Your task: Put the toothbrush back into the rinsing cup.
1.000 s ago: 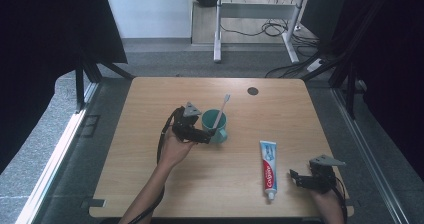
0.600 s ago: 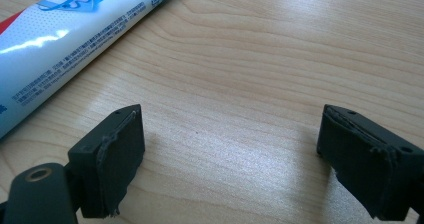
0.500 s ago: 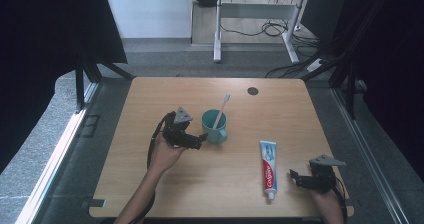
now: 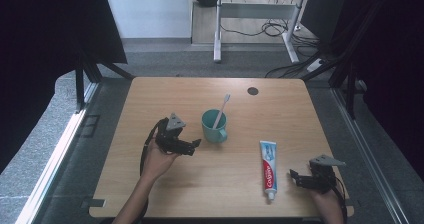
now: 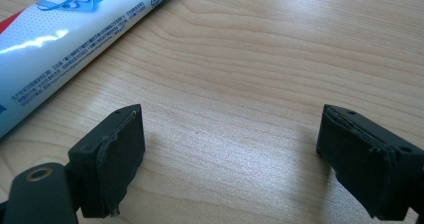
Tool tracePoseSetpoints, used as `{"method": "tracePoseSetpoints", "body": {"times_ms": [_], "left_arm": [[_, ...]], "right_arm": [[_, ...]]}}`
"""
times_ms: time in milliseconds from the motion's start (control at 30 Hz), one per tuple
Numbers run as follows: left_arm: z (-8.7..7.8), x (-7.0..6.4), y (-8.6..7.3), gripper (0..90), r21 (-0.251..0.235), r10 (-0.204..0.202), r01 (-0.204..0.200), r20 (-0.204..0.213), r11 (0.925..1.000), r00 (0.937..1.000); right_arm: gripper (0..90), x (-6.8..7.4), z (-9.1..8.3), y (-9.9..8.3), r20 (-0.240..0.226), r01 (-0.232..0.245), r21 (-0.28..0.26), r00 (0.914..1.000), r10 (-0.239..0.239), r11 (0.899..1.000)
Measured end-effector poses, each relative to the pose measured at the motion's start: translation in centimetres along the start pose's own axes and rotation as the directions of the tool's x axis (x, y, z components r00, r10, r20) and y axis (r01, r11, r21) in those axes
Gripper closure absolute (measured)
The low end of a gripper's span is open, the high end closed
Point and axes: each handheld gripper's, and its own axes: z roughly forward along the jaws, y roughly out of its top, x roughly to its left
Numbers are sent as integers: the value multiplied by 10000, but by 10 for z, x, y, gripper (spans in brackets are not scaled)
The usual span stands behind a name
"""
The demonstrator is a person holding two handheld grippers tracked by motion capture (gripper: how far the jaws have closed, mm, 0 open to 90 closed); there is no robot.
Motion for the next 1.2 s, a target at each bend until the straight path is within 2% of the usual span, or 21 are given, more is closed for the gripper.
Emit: {"method": "tracePoseSetpoints", "body": {"times_ms": [467,733,933,1200], "left_arm": [[-8,0,-30,0,168,-142,145,-179,9998,9997],[-21,4,-51,0,90,-402,405,-358,9991,9985],[-28,4,-61,0,44,-488,490,-426,9988,9979],[-34,5,-78,0,292,-619,635,-530,9976,9967]], "right_arm": [[116,0,0,0,-2,-9,6,10000,9,10000],[117,0,0,0,22,-19,-3,10000,19,10000],[118,0,0,0,37,-41,-1,10000,41,10000],[118,1,0,0,54,-64,-2,10000,64,10000]]}}
